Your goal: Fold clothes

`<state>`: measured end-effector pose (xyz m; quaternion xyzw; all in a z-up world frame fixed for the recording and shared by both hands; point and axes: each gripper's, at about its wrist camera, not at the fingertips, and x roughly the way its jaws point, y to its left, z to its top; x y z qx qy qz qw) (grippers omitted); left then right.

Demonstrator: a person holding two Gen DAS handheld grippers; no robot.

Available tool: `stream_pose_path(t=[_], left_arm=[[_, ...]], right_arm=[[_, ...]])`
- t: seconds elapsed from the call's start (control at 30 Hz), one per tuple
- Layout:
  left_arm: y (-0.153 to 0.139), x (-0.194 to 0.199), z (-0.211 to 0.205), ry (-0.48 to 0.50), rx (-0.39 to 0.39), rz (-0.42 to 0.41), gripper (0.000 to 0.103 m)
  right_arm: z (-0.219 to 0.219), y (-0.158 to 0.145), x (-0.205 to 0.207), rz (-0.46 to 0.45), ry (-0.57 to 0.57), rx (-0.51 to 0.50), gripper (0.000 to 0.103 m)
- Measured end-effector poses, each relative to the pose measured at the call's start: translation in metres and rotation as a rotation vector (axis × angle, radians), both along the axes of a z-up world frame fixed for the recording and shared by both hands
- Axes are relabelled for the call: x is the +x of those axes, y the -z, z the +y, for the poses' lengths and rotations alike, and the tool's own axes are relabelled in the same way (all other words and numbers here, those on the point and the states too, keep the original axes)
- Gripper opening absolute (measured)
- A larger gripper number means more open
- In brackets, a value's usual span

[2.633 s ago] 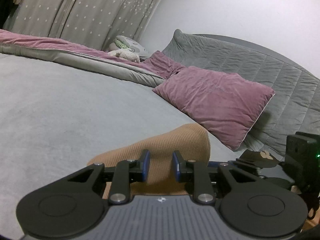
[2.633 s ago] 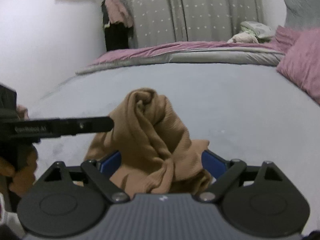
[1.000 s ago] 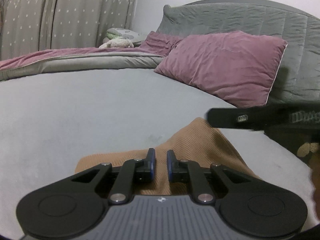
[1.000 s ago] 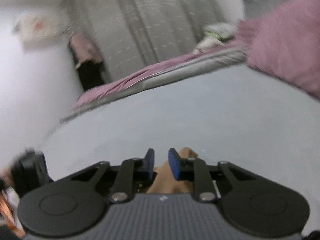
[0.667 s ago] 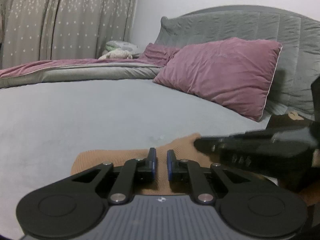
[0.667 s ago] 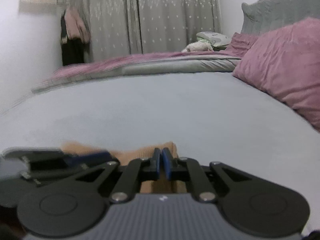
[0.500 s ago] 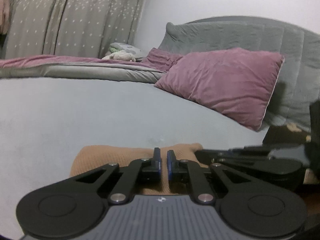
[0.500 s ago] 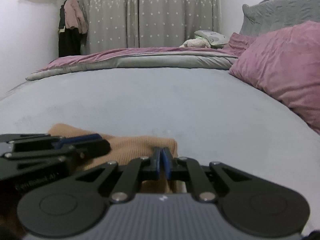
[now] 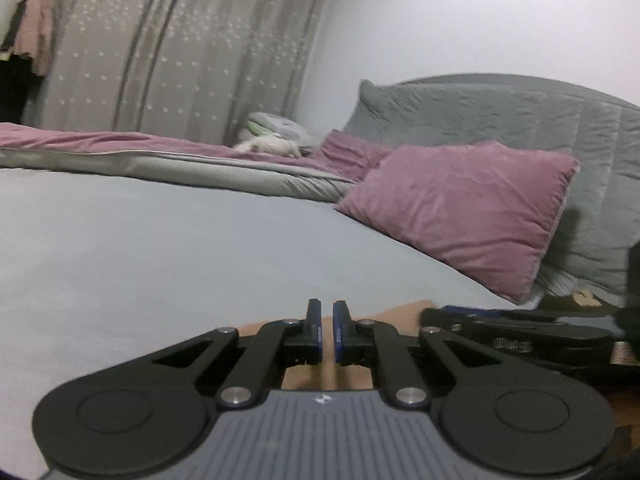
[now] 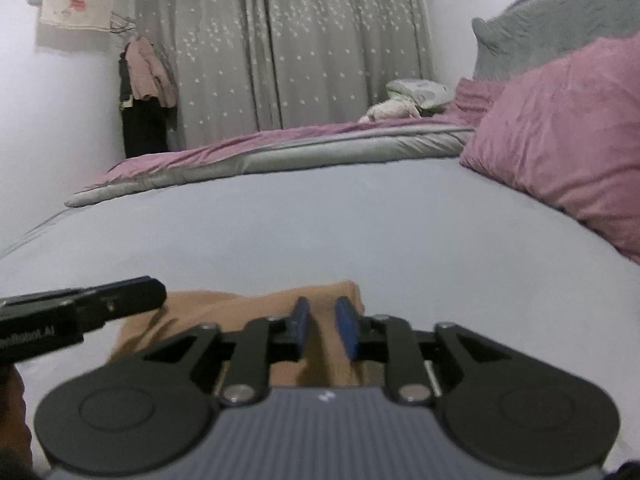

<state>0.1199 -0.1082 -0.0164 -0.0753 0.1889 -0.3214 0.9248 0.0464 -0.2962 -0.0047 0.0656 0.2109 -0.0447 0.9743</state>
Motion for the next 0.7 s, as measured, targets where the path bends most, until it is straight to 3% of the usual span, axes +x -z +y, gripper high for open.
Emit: stream_pose_path(t=[0.2,0.5,0.7], left_arm=[[0.003,0.005,-0.002,0.001,0.042,-0.022,0.009],[0.022,0.027,-0.025,0.016,0.083,-0.001,0.009],[0.040,0.036,-0.033,-0.003,0.034,0.015,0.006]], right_arm=[[0.011,-0.021,0.001,-0.068,-0.020,-0.049,0.029],[0.022,0.022,0.030,0.060,-0.005,-0.194,0.025],[0.004,0.047,0.040,0.061,0.008,-0.132,0.025]])
